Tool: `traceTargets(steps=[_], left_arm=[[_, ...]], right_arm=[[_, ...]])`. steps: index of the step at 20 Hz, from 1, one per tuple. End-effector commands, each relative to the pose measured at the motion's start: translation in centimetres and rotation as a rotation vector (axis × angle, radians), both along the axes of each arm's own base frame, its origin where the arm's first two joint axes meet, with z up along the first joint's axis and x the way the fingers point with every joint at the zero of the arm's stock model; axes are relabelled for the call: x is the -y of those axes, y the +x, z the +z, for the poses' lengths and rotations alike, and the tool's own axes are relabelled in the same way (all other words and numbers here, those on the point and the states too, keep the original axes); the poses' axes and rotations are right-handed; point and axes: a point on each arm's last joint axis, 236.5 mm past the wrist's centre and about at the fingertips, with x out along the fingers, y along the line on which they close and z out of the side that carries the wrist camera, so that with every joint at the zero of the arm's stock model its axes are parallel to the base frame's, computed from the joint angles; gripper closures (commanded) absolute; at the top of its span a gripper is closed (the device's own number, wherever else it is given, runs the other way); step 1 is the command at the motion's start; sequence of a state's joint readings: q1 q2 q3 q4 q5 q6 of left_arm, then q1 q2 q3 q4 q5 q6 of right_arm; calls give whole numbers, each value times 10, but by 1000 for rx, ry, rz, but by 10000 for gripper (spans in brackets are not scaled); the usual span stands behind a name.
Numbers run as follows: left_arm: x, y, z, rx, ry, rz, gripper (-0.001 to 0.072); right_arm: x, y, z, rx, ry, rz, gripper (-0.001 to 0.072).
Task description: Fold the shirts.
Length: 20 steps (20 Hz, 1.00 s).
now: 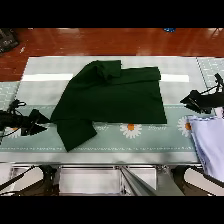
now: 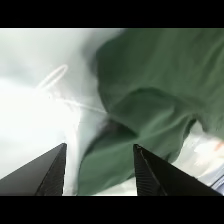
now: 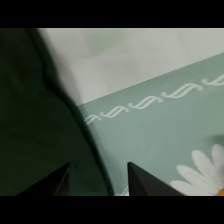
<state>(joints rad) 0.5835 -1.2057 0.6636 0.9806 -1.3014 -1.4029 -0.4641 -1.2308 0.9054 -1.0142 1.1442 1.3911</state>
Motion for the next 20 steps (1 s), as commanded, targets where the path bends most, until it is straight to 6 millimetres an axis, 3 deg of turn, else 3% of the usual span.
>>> traceTargets(steps=[1, 4, 7, 8, 9, 11, 13, 17, 20], left_arm=[[4, 22, -13, 57, -13, 108, 198], [3, 49, -23, 102, -11, 187, 198], [20, 55, -38, 84, -25, 160, 201], [27, 54, -43, 76, -26, 128, 307], [30, 55, -45, 89, -27, 79, 681], [28, 61, -36, 116, -34, 42, 681], [25, 69, -24, 143, -44, 20, 681], [22, 76, -18, 163, -38, 15, 681], [23, 76, -18, 162, -39, 14, 681]], right_arm=[[-20, -4, 6, 21, 78, 35, 304], [-23, -6, 6, 12, 86, 43, 304], [-23, -6, 6, 12, 88, 43, 304], [-21, -5, 6, 17, 82, 37, 304], [-12, -1, 6, 27, 65, -5, 304], [12, 0, 10, 43, 35, -83, 304], [17, -23, 0, -36, 44, -75, 304], [-24, -80, -33, -222, 162, 13, 299], [-46, -91, -47, -239, 239, 0, 299]])
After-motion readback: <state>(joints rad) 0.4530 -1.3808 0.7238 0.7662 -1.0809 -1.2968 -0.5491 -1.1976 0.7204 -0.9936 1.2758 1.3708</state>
